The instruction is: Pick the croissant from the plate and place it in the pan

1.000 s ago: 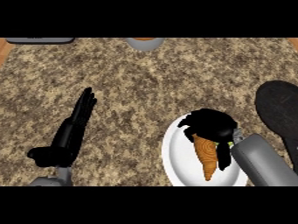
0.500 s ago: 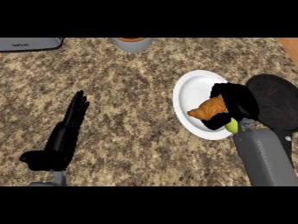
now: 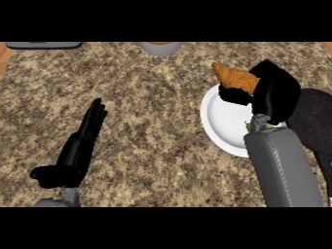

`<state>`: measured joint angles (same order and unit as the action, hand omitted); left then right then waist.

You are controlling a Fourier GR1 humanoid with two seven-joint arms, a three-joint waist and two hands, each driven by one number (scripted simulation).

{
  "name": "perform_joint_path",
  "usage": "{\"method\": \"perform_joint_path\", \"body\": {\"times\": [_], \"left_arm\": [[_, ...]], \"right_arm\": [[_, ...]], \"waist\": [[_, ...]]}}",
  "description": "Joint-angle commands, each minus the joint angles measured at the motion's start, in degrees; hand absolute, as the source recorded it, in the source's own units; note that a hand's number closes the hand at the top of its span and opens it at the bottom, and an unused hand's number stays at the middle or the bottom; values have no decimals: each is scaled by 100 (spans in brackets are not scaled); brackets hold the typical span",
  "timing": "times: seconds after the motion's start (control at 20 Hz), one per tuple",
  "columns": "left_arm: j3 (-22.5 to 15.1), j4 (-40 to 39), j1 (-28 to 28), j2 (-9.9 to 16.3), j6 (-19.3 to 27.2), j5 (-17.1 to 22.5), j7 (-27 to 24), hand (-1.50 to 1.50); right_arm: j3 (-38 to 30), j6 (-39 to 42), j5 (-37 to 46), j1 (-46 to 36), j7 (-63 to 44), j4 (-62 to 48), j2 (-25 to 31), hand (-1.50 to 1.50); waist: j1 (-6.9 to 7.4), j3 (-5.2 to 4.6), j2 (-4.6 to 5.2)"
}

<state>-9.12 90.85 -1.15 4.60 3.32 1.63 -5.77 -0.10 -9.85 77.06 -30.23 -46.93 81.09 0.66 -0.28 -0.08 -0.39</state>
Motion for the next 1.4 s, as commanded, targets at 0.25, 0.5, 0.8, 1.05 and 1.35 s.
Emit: {"method": "perform_joint_path", "body": {"times": [0.25,0.5,0.8,1.05,1.35], "left_arm": [[-94,333,-44,-93,109,-116,365,0],[-63,59,-173,-195,113,-161,206,0],[-124,186,110,-86,-82,-137,72,0],[19,-66,-204,-179,19,-166,110,0],[97,-127,-208,-165,-179,-51,22,0]], "right_arm": [[-501,-1280,14,295,-797,291,196,150],[-918,-2090,-181,765,-210,-51,613,150],[-1485,-3018,165,1029,183,-1110,1287,150],[-2019,-3874,-581,444,794,-1967,1754,150],[-2380,-4523,-1781,153,2179,-3485,2432,150]], "waist": [[34,11,37],[24,11,46],[74,14,61],[90,14,65],[99,15,63]]}}
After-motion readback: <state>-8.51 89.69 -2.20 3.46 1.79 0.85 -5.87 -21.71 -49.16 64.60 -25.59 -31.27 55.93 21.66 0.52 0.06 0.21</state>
